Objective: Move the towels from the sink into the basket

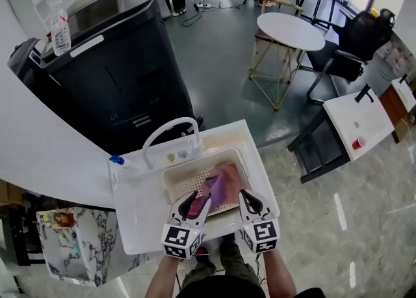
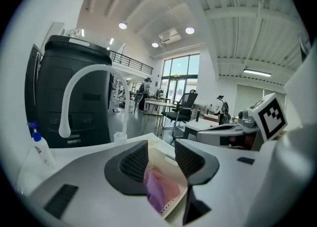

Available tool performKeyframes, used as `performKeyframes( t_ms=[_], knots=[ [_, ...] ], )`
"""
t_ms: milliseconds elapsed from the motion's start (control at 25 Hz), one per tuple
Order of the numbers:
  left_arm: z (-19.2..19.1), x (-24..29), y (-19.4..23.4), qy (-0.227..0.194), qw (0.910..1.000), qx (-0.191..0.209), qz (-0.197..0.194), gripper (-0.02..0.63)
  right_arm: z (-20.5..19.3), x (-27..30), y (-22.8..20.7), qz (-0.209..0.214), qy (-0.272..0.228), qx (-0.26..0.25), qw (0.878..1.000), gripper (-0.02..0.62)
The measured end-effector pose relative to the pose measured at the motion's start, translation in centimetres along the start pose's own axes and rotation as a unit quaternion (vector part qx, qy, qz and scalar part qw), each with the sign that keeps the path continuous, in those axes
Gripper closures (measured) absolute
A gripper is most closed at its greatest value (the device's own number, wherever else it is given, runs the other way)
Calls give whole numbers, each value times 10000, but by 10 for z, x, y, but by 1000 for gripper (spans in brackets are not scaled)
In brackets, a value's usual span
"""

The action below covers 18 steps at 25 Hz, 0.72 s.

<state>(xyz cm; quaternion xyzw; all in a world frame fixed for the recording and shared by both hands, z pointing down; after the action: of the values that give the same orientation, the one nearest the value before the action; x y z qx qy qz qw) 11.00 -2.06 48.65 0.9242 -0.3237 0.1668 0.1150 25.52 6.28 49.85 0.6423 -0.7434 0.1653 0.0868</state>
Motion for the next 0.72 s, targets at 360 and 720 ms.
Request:
performKeyframes(
  t_ms=[360, 720],
  knots=[
    [24, -57, 9, -479, 9982, 342, 128, 523, 35, -29, 43, -189, -491, -333, 9981, 565],
    [41, -118, 17, -954, 9935, 590, 184, 580, 57, -70, 87, -425, -917, -548, 9934, 565]
  ],
)
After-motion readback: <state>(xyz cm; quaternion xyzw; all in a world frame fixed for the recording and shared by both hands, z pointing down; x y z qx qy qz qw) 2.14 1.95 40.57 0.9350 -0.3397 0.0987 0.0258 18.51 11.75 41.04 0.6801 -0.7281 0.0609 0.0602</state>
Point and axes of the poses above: the fingertips, and each gripper's own axes: x forward along the fingers, y to its left, z out of its top, the point moved 5 cm from there along -x, backward along the fingers, and after that the axes turned 12 degrees about z, right-handed, at the moved point
